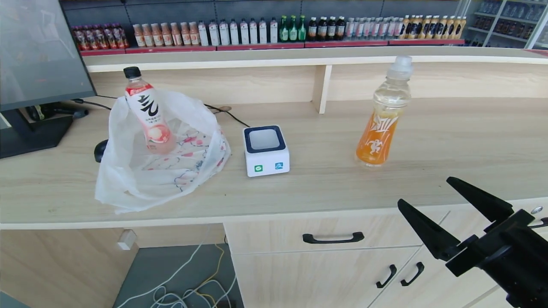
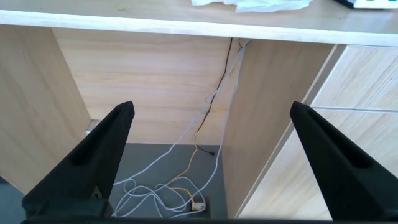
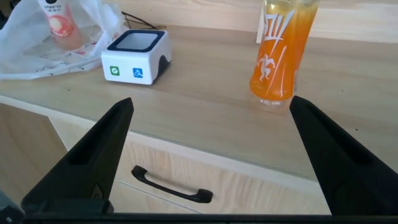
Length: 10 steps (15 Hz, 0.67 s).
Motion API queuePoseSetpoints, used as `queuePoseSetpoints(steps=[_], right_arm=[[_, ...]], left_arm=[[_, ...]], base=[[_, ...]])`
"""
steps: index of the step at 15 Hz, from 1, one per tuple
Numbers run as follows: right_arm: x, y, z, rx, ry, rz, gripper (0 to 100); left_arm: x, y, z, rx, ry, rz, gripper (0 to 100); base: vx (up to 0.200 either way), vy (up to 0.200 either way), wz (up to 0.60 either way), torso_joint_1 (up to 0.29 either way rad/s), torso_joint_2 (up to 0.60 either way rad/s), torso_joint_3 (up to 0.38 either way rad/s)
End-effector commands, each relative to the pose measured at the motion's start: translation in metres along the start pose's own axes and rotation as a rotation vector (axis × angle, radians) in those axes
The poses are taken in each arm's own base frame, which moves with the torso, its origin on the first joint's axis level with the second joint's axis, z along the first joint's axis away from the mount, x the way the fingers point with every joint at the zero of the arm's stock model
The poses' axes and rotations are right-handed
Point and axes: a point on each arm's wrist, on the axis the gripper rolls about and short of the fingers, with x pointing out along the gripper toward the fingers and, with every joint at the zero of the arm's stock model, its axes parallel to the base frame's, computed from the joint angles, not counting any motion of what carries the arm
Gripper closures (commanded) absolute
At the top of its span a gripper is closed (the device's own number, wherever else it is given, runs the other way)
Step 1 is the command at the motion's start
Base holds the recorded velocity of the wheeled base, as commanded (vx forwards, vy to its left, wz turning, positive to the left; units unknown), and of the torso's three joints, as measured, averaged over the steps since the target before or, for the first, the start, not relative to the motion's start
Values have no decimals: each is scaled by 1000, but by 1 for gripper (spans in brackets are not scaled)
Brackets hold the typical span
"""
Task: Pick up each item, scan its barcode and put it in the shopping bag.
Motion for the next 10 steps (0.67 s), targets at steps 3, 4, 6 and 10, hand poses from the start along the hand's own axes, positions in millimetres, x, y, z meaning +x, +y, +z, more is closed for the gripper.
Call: queuePoseSetpoints(steps=[3, 4, 6, 10], right_arm=[[-3, -1, -2, -3, 10, 0, 0], [-4, -1, -5, -8, 28, 2, 0], [3, 0, -6, -8, 30, -10, 0], [55, -2, 14, -5, -87, -114, 0]], left_arm=[[0, 0, 0, 3, 2, 1, 0], [0, 0, 0, 3, 2, 1, 0], [0, 0, 0, 4, 2, -1, 0], [0, 0, 0, 4, 2, 1, 0]], base=[[0, 0, 0, 0, 0, 0], [0, 0, 0, 0, 0, 0], [0, 0, 0, 0, 0, 0], [0, 0, 0, 0, 0, 0]])
